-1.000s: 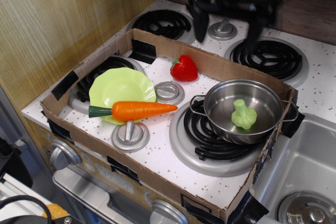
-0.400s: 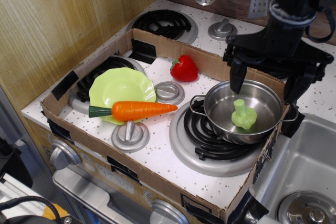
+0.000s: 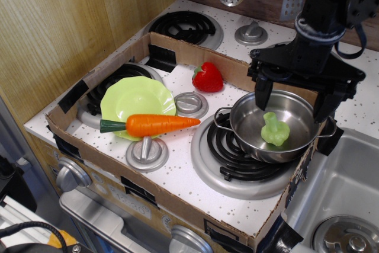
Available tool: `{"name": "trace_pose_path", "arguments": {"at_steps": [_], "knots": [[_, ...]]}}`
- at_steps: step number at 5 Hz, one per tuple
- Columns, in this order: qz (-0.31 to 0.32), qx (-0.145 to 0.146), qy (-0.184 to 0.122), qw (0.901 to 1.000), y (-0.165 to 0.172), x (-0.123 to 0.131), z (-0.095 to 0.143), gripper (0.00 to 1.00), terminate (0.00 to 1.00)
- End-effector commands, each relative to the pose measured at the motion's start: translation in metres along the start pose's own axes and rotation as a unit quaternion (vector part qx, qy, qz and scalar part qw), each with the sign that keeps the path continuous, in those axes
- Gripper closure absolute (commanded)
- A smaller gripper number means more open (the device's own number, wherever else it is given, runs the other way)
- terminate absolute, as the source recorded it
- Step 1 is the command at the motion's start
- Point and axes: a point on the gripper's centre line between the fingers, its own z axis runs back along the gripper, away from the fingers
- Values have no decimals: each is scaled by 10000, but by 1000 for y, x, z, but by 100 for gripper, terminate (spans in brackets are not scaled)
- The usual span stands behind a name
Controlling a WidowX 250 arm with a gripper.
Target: Take broccoli out of pan
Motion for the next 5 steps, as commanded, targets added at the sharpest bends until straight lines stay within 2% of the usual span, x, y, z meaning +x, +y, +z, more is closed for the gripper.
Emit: {"name": "trace_pose_path", "arguments": {"at_steps": [1,3,5], "knots": [[32,-49,-343,9994,6,8,-10,0,0],[33,-202,-411,9989,9,15,-28,0,0],[110,-409,-278,9987,9,12,-49,0,0]]}}
